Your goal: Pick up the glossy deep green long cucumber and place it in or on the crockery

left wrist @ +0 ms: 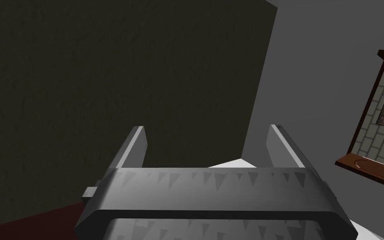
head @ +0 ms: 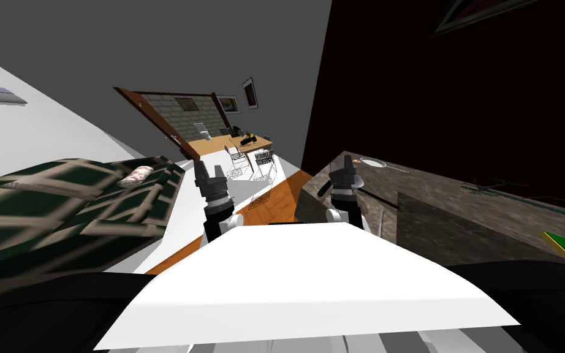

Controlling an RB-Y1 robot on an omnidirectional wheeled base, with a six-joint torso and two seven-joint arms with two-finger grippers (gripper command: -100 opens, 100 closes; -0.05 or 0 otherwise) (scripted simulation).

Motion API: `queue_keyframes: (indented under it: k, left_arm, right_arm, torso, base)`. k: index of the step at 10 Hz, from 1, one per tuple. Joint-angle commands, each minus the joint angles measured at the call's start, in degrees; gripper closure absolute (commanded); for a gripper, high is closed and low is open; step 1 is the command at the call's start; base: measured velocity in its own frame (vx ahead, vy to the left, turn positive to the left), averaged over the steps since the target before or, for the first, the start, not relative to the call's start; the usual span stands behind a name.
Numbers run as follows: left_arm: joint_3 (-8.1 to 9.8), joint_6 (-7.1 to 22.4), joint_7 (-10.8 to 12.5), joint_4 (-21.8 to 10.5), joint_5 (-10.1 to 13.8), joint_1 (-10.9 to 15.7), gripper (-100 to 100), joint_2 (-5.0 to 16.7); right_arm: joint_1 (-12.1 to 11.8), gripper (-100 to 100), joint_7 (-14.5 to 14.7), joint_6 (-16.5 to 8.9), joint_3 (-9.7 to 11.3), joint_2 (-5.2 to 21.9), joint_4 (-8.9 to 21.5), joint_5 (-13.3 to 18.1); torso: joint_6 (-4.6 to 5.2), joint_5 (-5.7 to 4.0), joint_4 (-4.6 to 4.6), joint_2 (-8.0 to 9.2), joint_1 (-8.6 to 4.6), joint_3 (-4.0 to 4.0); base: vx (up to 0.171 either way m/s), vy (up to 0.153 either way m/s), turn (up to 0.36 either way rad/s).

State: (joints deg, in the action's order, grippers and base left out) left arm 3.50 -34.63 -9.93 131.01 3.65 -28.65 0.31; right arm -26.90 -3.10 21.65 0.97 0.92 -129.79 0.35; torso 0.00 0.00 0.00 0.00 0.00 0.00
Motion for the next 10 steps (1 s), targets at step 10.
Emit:
queue_keyframes:
  k: [10]
  left_arm:
    - [0.0,0.0,0.0,0.0,0.0,0.0,0,0.0]
  right_arm:
    - [-1.85,-100,4.28,5.04,-2.36,15.17,3.5,13.65]
  torso:
    - [0.0,0.0,0.0,-0.01,-0.01,0.0]
  base:
    - [0.003,0.002,0.023]
